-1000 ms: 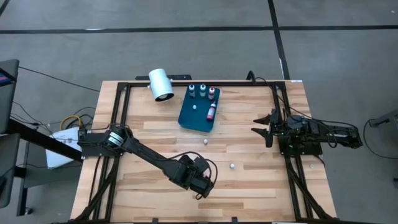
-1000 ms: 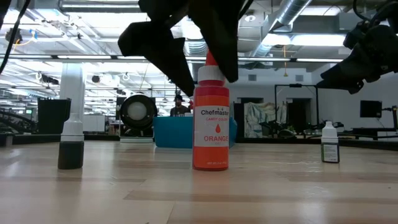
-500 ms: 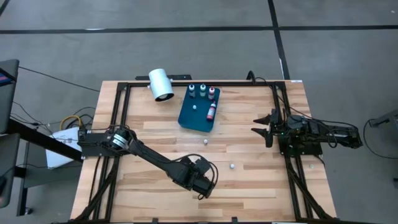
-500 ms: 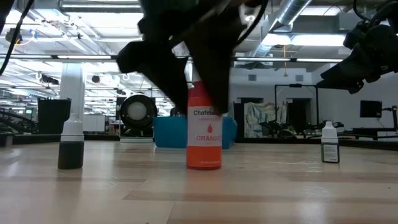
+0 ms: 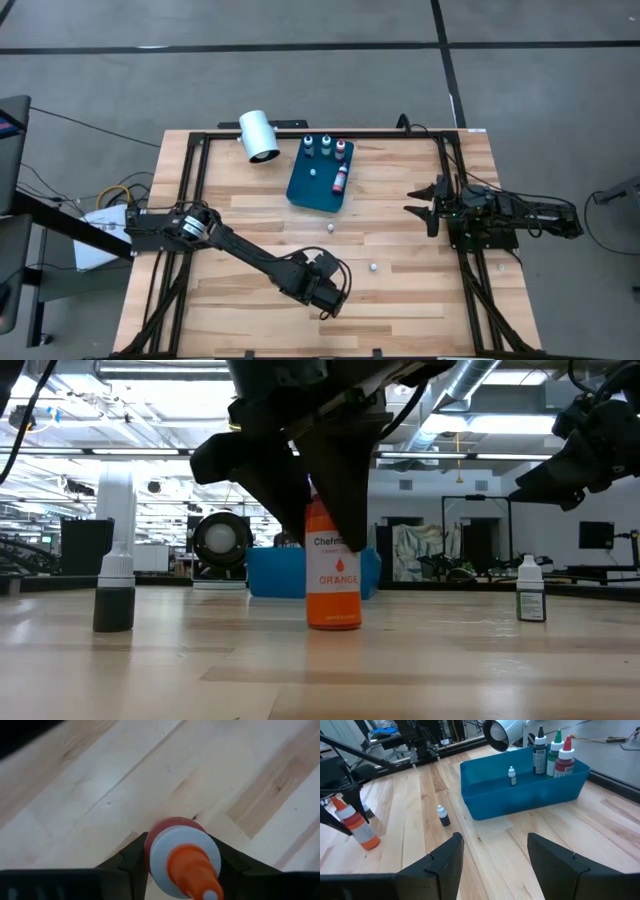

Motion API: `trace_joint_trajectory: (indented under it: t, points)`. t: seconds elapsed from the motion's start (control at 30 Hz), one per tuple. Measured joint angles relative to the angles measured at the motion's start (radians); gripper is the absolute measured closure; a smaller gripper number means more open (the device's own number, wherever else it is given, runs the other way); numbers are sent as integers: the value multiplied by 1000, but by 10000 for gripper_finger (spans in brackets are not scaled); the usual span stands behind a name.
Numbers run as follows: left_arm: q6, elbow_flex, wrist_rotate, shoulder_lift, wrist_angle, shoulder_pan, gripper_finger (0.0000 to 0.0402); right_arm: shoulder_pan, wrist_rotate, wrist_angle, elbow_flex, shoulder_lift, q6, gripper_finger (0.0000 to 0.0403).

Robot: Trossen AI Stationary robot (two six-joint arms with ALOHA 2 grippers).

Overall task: Pick & Place food coloring
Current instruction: Put the large orange food coloring bottle into the blue bin

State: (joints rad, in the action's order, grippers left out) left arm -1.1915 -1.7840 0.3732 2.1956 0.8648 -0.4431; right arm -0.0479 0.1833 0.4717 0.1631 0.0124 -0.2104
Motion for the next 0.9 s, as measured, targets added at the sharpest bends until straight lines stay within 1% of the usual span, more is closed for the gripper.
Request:
trace_joint_trajectory:
  t: [0.1, 0.23, 0.43, 0.63, 0.67, 0.7, 0.77, 0.9]
  points:
    - [0, -18, 4, -1, 28, 4, 258, 0, 0, 0, 0, 0, 0, 196]
    - [10, -90, 2, -3, 111, 20, 265, 0, 0, 0, 0, 0, 0, 196]
    - [58, -302, 56, -6, 356, 64, 261, 0, 0, 0, 0, 0, 0, 196]
    - [87, -561, 166, -6, 603, 93, 263, 0, 0, 0, 0, 0, 0, 196]
    - [93, -575, 187, -14, 619, 98, 264, 0, 0, 0, 0, 0, 0, 196]
    - [104, -557, 203, -41, 599, 107, 264, 0, 0, 0, 0, 0, 0, 196]
    - [109, -530, 204, -83, 599, 123, 264, 0, 0, 0, 0, 0, 0, 196]
    - [127, -530, 228, -134, 635, 155, 263, 0, 0, 0, 0, 0, 0, 196]
